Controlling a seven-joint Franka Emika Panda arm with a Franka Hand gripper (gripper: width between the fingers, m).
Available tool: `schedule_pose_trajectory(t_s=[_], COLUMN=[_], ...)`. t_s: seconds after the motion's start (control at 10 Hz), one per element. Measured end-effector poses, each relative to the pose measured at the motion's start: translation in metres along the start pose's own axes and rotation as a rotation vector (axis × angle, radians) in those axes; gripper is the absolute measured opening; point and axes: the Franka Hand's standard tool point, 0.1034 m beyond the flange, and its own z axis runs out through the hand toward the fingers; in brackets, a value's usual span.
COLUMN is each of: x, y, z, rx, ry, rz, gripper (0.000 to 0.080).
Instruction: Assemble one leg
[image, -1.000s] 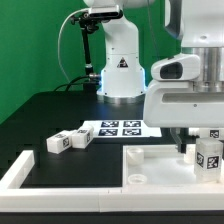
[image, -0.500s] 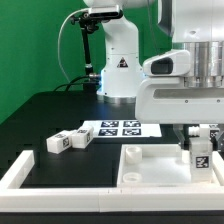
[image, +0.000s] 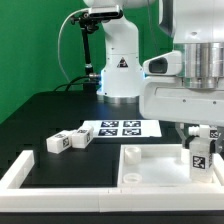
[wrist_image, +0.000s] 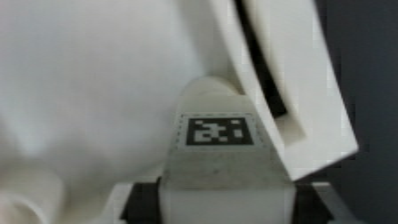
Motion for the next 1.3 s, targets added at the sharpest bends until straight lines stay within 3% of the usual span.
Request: schedule_pose_trajectory(t_s=[0.3, 0.6, 0.8, 0.9, 1.0, 1.1, 1.2, 1.3], x=[-0.0019, -0.0029, -0.0032, -0.0024, -0.0003, 0.0004, -0.0021, -0.0087], y=[-0.0035, -0.0054, -0.0052, -0.0050, -0.0052, -0.0093, -0.0100, -0.0054], z=[-0.0003, -0.0007, -0.0002, -0.0006, -0.0014, -0.0015, 0.0014, 0.0054], rx=[0.002, 0.013, 0.012, 0.013, 0.021, 0.049, 0.072, 0.063], ry=[-0.029, -0.023, -0.023, -0.020, -0.016, 0.001, 0.022, 0.020], rz=[0.559, 0.875, 0.866, 0.809, 0.588, 0.364, 0.206, 0.137], gripper=[0.0285, 0.0285, 0.0285, 0.0453, 0.0453, 0.0617, 0.0640, 0.0647])
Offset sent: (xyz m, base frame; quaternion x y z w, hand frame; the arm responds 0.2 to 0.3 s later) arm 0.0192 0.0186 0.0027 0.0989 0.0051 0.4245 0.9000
